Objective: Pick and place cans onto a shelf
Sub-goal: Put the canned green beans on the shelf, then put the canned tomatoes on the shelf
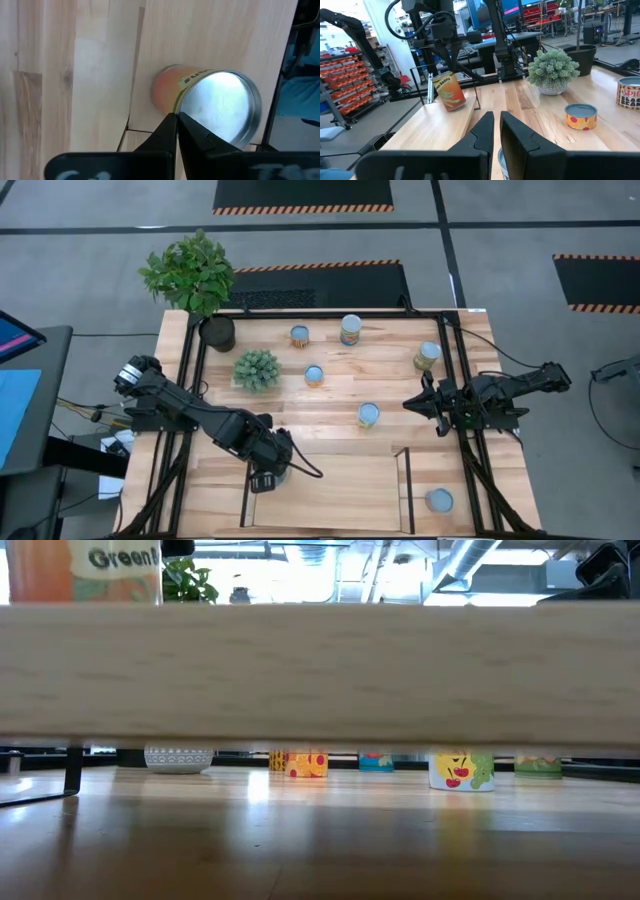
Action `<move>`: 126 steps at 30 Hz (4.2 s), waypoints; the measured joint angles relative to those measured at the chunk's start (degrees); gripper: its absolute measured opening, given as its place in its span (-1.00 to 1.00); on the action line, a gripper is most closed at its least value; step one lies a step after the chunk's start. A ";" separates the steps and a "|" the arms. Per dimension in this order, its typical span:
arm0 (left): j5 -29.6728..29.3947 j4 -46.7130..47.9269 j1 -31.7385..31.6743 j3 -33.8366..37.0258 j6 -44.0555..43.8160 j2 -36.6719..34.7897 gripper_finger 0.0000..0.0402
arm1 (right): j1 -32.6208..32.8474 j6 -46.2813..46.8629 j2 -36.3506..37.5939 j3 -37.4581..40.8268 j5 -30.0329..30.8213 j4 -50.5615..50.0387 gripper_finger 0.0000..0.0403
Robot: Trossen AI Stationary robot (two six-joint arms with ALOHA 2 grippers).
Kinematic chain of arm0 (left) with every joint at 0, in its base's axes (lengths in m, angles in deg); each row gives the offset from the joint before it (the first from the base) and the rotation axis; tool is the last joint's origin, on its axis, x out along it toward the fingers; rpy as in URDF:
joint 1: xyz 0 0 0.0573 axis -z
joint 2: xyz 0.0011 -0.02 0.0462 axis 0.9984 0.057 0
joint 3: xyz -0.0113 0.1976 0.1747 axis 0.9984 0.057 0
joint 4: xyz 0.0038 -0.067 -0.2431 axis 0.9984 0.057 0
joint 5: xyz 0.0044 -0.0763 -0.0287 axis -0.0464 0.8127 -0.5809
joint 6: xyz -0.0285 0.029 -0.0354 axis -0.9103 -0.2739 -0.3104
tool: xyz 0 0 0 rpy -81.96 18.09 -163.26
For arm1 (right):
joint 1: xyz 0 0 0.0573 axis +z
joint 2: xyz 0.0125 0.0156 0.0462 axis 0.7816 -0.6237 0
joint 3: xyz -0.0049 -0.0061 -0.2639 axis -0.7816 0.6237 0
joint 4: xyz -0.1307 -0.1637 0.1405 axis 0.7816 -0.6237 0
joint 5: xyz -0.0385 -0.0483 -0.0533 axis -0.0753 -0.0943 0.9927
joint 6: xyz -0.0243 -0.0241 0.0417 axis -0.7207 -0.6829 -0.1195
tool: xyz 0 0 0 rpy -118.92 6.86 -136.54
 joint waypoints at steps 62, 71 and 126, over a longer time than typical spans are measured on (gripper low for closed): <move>-31.99 -1.08 -12.66 26.97 13.92 -41.18 -0.60 | -9.12 -32.67 -16.35 -25.31 18.49 10.47 -0.71; -31.20 -11.62 -12.68 40.09 12.56 -50.04 -0.60 | -27.32 -25.53 -48.34 -61.86 22.77 -22.86 -0.71; -28.33 -6.12 -12.67 44.95 2.13 -47.34 -0.60 | -50.90 3.41 -132.85 -129.55 -13.25 -75.87 -0.34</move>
